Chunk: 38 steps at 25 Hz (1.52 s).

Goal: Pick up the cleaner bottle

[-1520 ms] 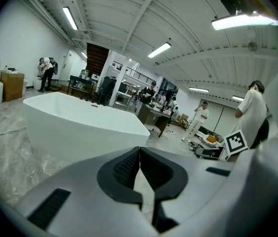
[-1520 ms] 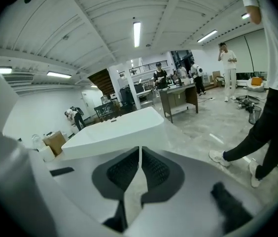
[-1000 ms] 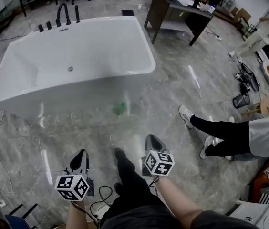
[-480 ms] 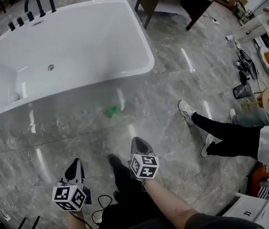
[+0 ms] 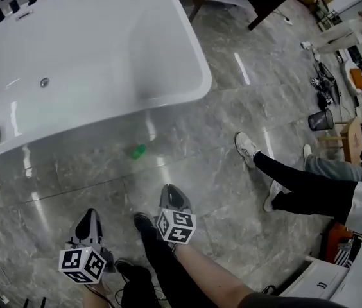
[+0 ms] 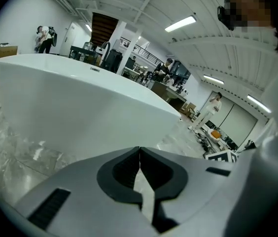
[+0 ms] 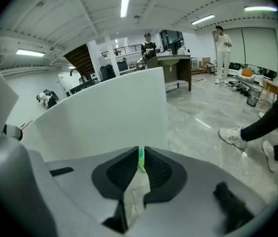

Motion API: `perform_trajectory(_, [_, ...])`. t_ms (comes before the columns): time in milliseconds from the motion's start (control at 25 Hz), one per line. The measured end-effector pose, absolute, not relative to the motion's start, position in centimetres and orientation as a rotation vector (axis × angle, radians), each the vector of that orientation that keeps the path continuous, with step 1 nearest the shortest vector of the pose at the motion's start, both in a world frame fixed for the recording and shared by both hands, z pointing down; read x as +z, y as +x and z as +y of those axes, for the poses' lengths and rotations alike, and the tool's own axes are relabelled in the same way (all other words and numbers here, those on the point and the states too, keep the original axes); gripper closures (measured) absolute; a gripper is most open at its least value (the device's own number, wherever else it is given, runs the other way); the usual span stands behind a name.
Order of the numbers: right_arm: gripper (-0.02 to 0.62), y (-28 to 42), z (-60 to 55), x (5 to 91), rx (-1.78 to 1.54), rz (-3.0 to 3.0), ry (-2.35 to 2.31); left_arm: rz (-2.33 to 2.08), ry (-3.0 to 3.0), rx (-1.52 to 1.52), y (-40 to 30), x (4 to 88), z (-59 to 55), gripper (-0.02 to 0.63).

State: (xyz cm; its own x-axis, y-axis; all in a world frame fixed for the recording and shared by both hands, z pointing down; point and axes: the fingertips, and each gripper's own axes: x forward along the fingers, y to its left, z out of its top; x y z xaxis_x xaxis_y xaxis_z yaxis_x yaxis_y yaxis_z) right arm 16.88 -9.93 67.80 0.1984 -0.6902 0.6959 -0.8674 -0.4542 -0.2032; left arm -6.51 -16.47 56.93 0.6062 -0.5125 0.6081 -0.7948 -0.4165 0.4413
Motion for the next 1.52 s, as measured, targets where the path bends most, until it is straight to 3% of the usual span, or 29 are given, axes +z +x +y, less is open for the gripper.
perform_trajectory(320, [0.558,13.9,-12.4,72.0,1.081,-1.539,2.21,-0.943,2.12,0.501,-7.7,62.4,-17.2,0.591])
perform_trajectory(440, [0.438,11.4,-13.2,75.3,1.076,-1.6,2.134,-0.918,2.141,0.494,-8.8,64.8,-17.4,0.591])
perform_trajectory(760, [0.327,10.0,-14.1,84.0,1.147,-1.515,2.246,-0.906,2.183,0.488,-11.4,72.8,-18.8,0.591])
perform_trajectory(1520, [0.314,13.8,-21.3,101.1,0.88,-1.423,2.327,-0.871,2.399,0.25,-9.3,85.3,-29.6,0.591])
